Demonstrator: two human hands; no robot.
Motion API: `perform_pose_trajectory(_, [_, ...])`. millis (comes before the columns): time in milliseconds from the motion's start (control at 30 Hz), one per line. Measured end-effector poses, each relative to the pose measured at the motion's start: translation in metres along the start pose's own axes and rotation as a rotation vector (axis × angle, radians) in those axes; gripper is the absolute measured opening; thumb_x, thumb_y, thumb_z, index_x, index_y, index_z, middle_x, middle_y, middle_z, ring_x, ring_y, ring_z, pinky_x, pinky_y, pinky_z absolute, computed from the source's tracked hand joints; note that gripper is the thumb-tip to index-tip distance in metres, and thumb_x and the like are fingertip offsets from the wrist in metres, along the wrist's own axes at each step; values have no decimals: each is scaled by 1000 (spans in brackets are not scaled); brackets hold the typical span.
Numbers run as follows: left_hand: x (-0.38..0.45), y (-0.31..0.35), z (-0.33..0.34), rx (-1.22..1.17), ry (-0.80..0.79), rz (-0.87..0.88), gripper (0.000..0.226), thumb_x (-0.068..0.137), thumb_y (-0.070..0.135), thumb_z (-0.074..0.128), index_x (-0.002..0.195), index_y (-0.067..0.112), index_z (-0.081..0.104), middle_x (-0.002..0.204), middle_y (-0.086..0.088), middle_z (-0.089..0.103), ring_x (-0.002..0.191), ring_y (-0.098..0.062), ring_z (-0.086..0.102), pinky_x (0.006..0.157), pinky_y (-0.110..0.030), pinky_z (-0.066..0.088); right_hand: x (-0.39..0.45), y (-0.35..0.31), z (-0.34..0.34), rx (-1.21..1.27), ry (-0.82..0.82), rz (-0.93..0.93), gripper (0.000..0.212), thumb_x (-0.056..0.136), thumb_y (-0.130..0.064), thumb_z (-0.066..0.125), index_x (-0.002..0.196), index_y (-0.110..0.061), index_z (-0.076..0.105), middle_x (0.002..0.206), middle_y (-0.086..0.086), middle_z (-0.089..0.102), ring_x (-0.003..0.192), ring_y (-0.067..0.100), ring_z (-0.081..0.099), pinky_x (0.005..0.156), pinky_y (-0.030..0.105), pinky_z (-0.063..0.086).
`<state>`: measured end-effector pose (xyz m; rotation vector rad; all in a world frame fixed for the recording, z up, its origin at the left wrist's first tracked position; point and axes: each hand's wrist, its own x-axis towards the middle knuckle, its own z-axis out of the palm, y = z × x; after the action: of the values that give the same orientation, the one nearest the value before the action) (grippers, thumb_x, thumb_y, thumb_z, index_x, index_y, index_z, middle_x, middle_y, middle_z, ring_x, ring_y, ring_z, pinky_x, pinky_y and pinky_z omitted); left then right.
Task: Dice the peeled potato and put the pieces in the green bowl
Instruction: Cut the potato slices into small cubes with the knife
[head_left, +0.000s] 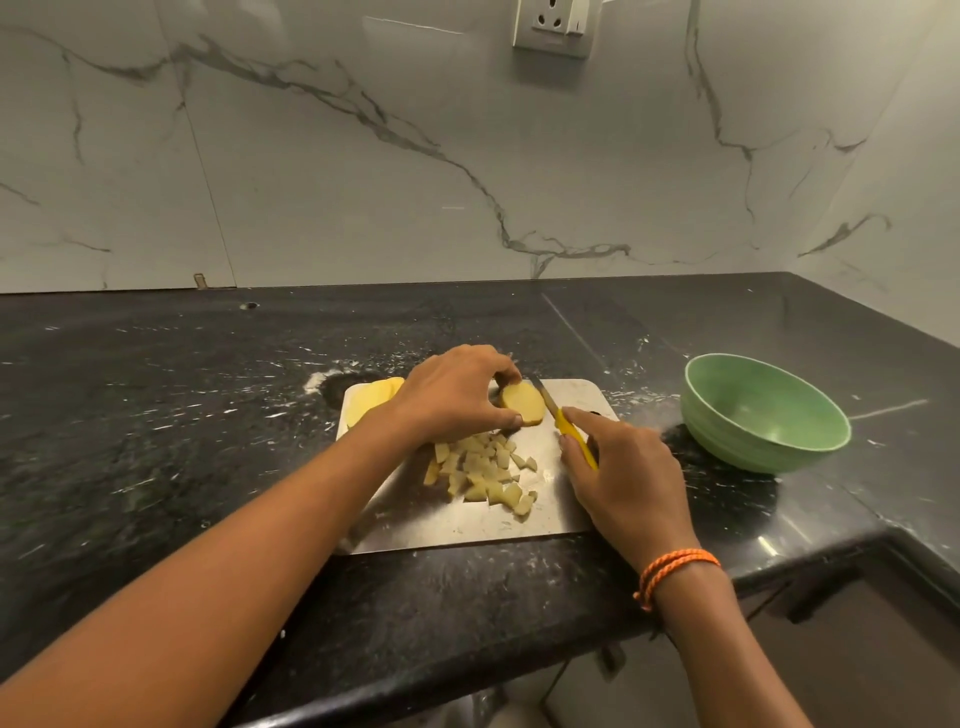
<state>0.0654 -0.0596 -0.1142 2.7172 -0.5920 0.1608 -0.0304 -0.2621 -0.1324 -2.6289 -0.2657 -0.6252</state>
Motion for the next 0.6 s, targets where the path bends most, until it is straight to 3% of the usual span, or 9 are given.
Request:
perform_pose_trajectory(233, [-2, 0, 1, 47, 44, -10, 61, 90, 66, 71, 144, 39, 62, 144, 15, 62, 127, -14, 58, 95, -40, 56, -3, -9, 2, -74, 79, -15, 36, 98, -32, 58, 133, -26, 63, 93, 7, 76, 82, 32, 69, 64, 42, 55])
perform_pose_trajectory(467, [-1, 3, 2, 77, 77, -29, 63, 88, 70, 70, 142, 39, 64, 142, 16, 63, 126, -15, 59, 85, -36, 53, 7, -9, 8, -97, -64, -30, 33, 99, -32, 52, 128, -21, 63, 103, 7, 74, 92, 29, 68, 76, 45, 56])
perform_pose_trajectory(600, [-1, 4, 5, 138, 97, -47, 66, 87, 74, 67, 142, 38, 65, 141, 16, 64, 125, -15, 60, 87, -38, 57, -6, -13, 5, -87, -52, -46, 41, 99, -33, 52, 138, -26, 58, 102, 7, 74, 91, 29, 67, 75, 43, 56])
